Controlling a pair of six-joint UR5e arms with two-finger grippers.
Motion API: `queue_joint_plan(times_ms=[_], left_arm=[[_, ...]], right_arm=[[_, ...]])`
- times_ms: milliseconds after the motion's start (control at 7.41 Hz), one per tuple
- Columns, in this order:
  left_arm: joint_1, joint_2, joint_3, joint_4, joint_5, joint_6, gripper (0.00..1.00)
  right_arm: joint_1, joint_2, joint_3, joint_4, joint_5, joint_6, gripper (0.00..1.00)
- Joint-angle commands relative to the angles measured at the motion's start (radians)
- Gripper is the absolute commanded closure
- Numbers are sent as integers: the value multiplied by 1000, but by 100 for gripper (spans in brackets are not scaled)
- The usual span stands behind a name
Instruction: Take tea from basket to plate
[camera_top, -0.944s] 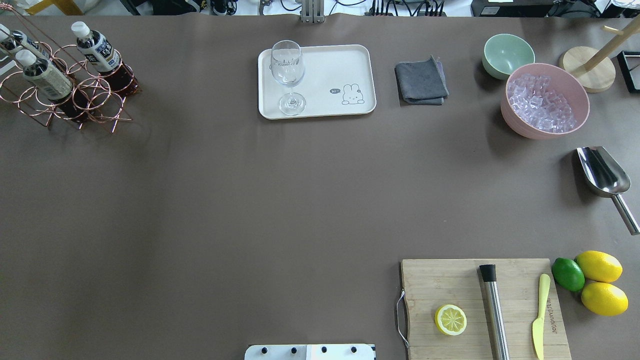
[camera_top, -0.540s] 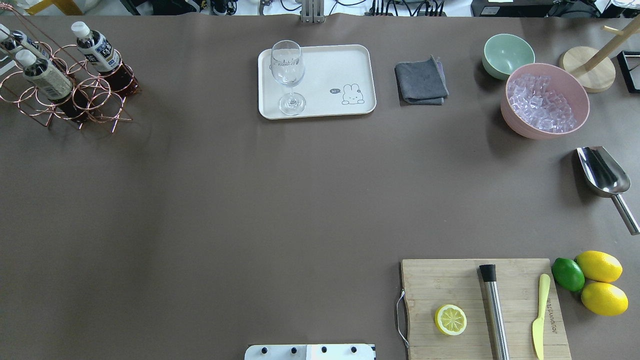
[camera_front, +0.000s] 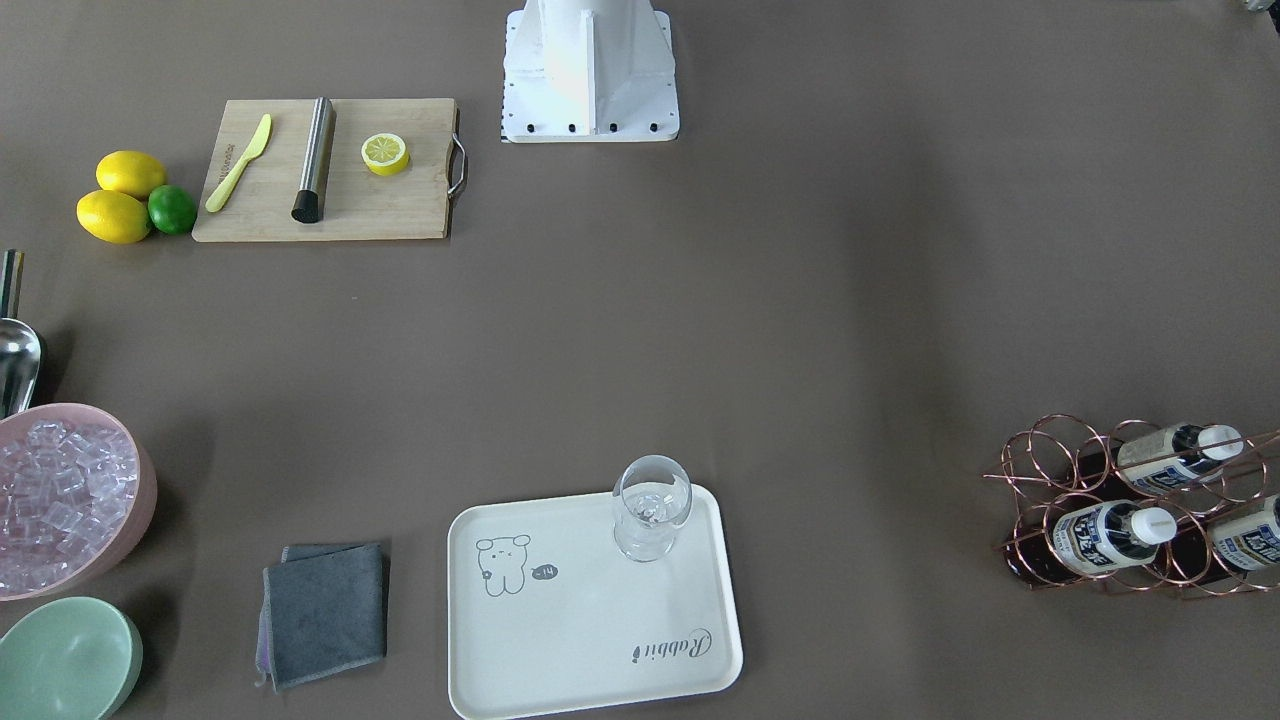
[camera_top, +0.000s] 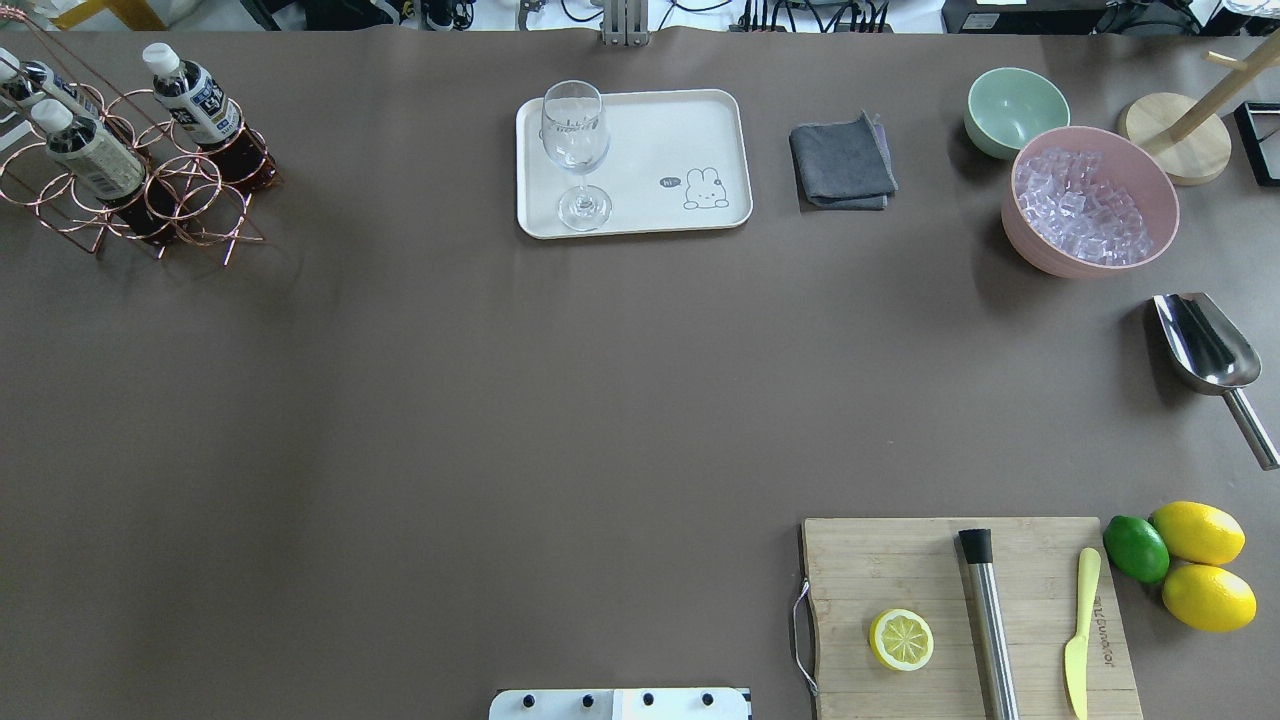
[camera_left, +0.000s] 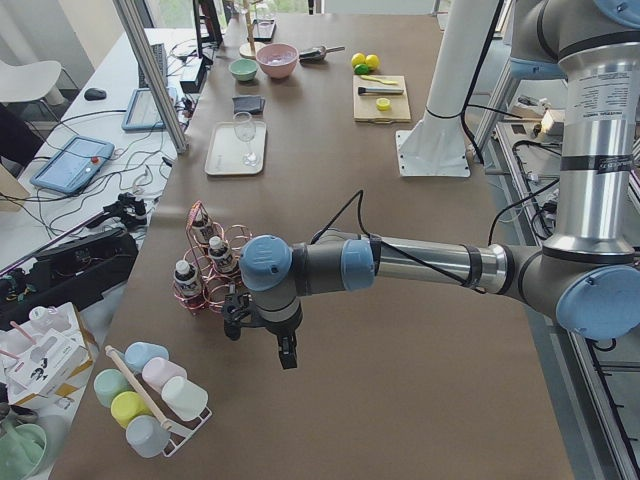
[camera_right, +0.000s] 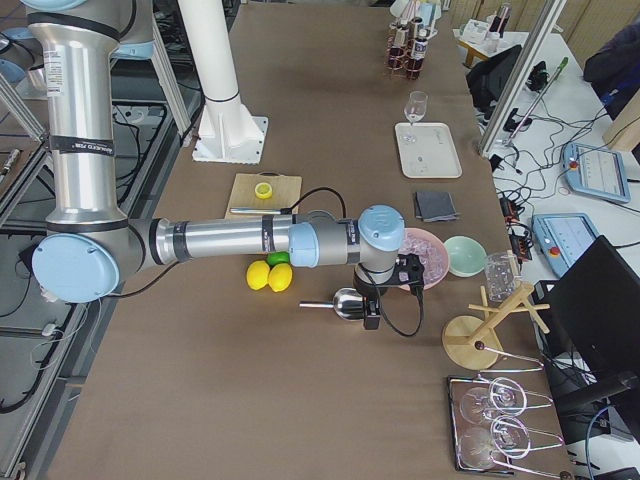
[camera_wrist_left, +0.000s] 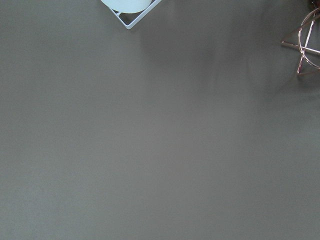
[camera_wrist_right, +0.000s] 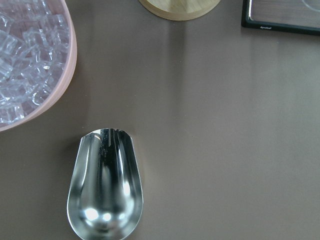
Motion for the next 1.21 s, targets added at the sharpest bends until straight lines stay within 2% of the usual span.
queue_joint_plan(times_ms=[0, 405, 674, 809, 944, 1079], left_arm=[[5, -4, 2, 0, -4, -123, 2], [5, -10, -51, 0, -6, -364, 2], [5, -25, -41, -7, -9, -506, 2], [3, -41, -41, -6, -10, -664, 2], [3, -100, -4, -4, -10, -933, 2], [5, -136, 11, -4, -9, -1126, 2]], right_arm=[[0, 3, 2, 0, 0, 1, 0], [-2, 15, 13, 0, 9, 6, 0], [-12, 59, 13, -2, 55, 8, 0], [-35, 97, 13, -3, 55, 8, 0], [-60, 130, 15, -2, 57, 9, 0], [-86, 160, 27, -2, 57, 52, 0]])
